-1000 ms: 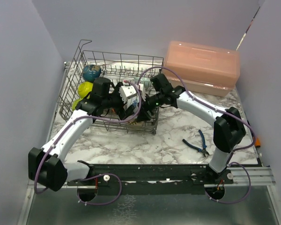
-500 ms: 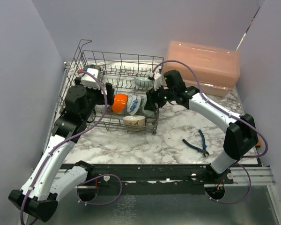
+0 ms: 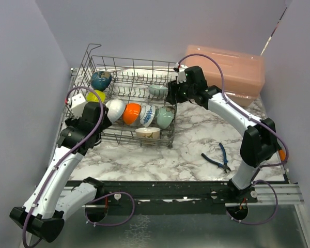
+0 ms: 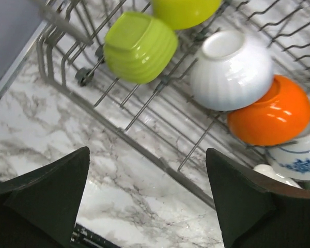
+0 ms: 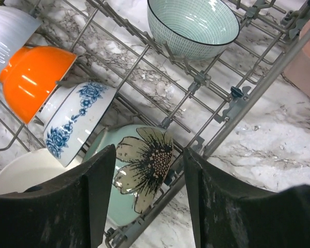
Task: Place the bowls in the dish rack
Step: Adjust the dish rack at the center of the board.
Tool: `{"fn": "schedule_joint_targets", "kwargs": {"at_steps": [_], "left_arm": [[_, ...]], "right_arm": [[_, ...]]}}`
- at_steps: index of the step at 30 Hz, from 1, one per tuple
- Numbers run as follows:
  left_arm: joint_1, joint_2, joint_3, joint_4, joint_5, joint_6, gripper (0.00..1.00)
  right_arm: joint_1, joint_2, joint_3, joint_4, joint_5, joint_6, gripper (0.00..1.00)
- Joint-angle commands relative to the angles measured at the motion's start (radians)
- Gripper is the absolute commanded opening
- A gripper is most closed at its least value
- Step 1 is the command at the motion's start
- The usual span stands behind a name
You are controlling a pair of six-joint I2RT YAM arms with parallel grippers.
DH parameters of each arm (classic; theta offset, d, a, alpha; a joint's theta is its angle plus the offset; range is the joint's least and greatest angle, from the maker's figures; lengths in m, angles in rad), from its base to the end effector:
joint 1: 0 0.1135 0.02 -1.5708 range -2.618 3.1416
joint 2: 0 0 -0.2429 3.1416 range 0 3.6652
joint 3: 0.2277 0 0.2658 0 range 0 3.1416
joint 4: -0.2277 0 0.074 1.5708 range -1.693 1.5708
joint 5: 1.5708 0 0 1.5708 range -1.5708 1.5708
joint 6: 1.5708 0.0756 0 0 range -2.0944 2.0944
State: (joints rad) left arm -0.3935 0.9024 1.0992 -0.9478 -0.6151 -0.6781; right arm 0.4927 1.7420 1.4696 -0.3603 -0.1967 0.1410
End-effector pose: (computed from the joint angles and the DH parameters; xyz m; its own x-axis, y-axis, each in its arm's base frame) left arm 0.2115 -0.0406 0.3210 -0.4428 -0.3709 -0.8163 -0.4549 0.8775 -0.1519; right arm 0.3863 0.2242 0.2534 -0.6005 -0.1660 -0.7822 -0.5235 0.8210 0.2277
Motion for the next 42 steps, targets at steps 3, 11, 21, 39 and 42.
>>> {"fn": "schedule_joint_targets", "kwargs": {"at_steps": [3,11,21,39,42], "left_arm": [[0.054,-0.013,-0.125,-0.101,-0.047,-0.221,0.94],[0.295,-0.001,-0.322,0.23,0.308,-0.115,0.94],[0.496,0.106,-0.443,0.574,0.624,-0.057,0.37],[0.678,0.469,-0.181,0.71,0.807,0.292,0.0],[0.662,0.519,-0.128,0.736,0.813,0.303,0.0]], "right_arm": [[-0.014,0.086,0.012,-0.097,0.116,0.017,0.56],[-0.02,0.116,-0.007,-0.149,0.138,-0.029,0.43],[-0.02,0.074,-0.111,-0.21,0.133,-0.04,0.32],[0.094,0.058,-0.242,-0.368,-0.223,-0.095,0.17],[0.163,0.065,-0.241,-0.365,-0.286,-0.092,0.16]]}}
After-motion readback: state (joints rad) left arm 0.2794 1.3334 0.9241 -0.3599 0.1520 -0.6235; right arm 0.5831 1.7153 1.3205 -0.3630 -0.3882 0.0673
